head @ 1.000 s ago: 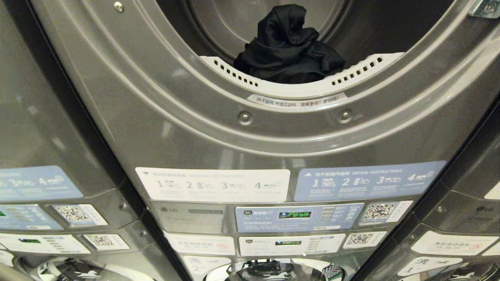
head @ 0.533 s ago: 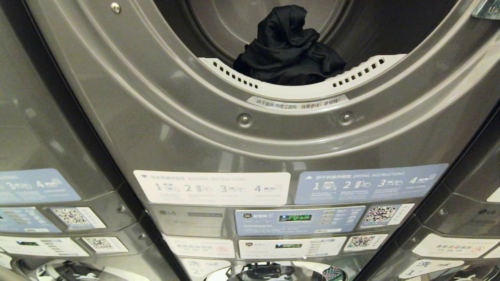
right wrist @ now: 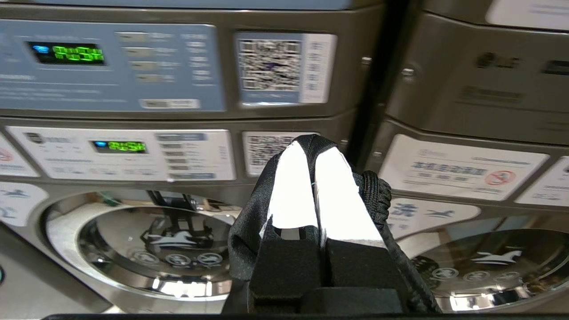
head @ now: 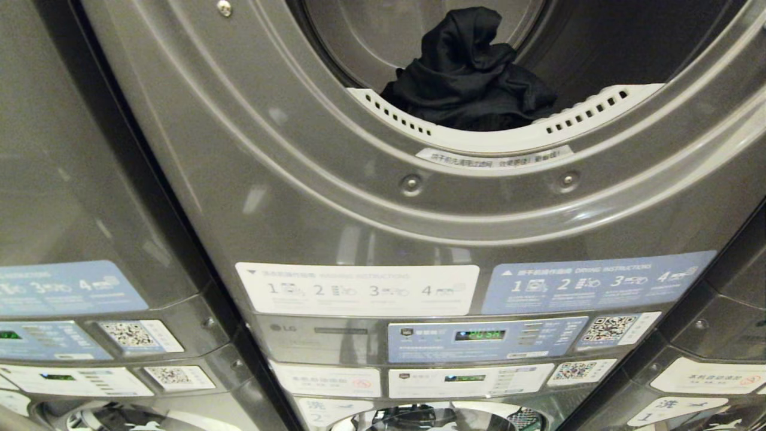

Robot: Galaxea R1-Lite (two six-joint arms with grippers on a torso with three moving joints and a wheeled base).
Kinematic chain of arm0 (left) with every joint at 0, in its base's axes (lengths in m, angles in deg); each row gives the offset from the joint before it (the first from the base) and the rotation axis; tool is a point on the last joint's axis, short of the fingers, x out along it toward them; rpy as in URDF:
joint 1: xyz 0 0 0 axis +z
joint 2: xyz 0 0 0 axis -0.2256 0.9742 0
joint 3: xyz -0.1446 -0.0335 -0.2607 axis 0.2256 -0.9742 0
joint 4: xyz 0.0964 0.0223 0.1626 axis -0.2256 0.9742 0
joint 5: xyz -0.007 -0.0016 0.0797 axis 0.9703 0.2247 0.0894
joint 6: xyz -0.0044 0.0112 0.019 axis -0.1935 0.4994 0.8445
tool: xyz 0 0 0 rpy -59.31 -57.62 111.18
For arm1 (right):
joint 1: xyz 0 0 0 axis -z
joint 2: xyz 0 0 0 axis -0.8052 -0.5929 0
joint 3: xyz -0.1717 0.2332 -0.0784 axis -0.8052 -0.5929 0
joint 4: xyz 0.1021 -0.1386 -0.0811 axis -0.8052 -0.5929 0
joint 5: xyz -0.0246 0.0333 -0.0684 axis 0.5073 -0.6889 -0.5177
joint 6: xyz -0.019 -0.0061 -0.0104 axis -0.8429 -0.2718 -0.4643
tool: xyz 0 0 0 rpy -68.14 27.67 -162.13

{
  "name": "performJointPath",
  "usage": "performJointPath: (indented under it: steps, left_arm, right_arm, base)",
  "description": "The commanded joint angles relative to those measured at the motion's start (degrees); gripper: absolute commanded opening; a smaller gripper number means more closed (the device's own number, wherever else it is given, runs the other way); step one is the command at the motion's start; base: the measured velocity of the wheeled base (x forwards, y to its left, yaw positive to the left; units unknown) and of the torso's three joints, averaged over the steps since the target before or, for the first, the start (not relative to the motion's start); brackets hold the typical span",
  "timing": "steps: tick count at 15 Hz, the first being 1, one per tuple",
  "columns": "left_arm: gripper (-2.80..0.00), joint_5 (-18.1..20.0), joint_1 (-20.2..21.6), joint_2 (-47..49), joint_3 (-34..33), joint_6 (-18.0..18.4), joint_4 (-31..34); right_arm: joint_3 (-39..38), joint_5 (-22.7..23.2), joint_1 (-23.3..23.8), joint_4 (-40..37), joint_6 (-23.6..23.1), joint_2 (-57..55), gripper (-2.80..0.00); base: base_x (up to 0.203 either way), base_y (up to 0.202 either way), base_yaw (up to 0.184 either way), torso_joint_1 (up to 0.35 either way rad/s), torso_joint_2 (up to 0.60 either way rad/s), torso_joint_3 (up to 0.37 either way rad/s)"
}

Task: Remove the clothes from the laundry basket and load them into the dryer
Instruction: Put the clothes in the dryer

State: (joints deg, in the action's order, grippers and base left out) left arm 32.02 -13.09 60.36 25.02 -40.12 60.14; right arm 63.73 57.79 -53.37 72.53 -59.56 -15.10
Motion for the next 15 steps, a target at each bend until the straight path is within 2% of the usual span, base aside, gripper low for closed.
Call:
performJointPath:
  steps: [1,12,15]
  left_arm:
    - [-2.8,0.0,0.0,0.0,-0.1,0.0,0.0]
    - [-2.8,0.0,0.0,0.0,-0.1,0.0,0.0]
    - [-2.8,0.0,0.0,0.0,-0.1,0.0,0.0]
  right_arm:
    - [0.0,0.0,0.0,0.0,-0.1,0.0,-2.8]
    - [0.0,0.3,0.0,0.1,0.0,0.0,-2.8]
    - [0.0,0.6,0.0,0.1,-1.2,0.0,-2.8]
  base:
    - [0.0,0.195,-0.001,0.005,0.0,0.002]
    - [0.0,0.194,0.0,0.002,0.0,0.002]
    - [0.0,0.07,0.0,0.001,0.0,0.001]
